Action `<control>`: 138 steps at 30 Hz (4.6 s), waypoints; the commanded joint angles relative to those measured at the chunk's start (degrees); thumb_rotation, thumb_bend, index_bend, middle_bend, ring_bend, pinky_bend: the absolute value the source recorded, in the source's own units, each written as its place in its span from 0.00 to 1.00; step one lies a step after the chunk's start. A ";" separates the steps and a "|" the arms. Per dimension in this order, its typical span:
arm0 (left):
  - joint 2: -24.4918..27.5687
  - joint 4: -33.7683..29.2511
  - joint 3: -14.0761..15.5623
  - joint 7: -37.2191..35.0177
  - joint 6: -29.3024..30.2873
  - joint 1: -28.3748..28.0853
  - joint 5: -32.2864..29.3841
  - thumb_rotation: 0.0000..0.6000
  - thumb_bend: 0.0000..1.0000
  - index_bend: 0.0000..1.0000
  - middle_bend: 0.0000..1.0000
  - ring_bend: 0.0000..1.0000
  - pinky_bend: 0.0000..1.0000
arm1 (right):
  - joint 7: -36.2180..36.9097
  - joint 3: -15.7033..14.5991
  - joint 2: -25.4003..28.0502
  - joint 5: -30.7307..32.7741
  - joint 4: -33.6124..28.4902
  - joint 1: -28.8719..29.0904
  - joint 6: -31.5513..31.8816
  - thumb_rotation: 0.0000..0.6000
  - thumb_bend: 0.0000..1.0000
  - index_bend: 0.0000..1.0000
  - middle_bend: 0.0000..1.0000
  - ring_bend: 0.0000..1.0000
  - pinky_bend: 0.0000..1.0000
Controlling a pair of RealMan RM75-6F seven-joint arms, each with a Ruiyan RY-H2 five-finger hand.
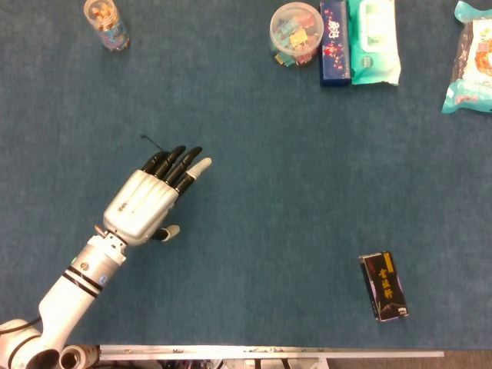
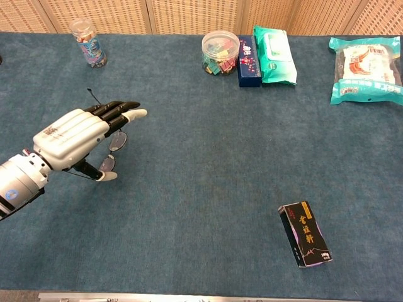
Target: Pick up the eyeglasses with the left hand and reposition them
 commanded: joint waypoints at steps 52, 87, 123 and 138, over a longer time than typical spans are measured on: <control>10.69 -8.52 3.14 -7.19 9.42 4.95 8.33 1.00 0.00 0.00 0.00 0.00 0.13 | 1.65 0.19 0.82 -0.49 0.33 -0.33 1.18 1.00 0.00 0.43 0.31 0.20 0.33; 2.55 -9.68 0.37 -5.47 6.56 6.97 0.93 1.00 0.00 0.00 0.00 0.00 0.13 | 3.85 -0.19 -0.17 0.47 2.78 0.12 -1.12 1.00 0.00 0.44 0.31 0.20 0.33; -2.44 -6.58 -1.86 -5.99 4.63 5.25 -2.64 1.00 0.00 0.00 0.00 0.00 0.13 | 1.35 1.29 2.89 -0.68 -1.13 1.07 0.63 1.00 0.00 0.44 0.31 0.20 0.33; -5.77 -0.07 -2.39 -1.78 8.13 6.37 -2.57 1.00 0.00 0.00 0.00 0.00 0.13 | 2.08 1.07 2.69 -0.35 -0.51 1.27 -0.08 1.00 0.00 0.44 0.31 0.20 0.33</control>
